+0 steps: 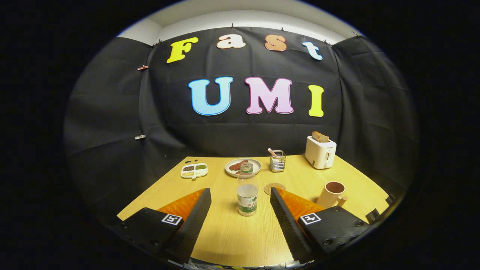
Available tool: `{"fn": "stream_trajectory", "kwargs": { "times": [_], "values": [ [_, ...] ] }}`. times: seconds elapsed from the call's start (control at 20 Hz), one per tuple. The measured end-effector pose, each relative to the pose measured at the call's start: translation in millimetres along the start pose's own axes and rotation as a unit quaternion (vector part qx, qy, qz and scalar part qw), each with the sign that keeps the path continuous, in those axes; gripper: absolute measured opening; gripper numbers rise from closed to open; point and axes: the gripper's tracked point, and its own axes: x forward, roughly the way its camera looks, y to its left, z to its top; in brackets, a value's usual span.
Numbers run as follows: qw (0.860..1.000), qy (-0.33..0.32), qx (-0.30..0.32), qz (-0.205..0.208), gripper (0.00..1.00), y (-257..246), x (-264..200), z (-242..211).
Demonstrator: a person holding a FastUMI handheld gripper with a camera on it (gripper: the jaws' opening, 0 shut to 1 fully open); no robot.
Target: Take the bottle from table, then pour the juice into the cup, finally place the bottle on the coaster
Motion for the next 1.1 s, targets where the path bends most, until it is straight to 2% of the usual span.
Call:
{"fn": "stream_trajectory", "kwargs": {
  "times": [0.5, 1.1],
  "values": [
    [0.998, 0.017, 0.034, -0.054, 1.0, -2.2, 59.4, -46.8],
    [0.995, 0.029, 0.029, -0.092, 1.0, -4.2, 125.6, -86.9]
  ]
}}
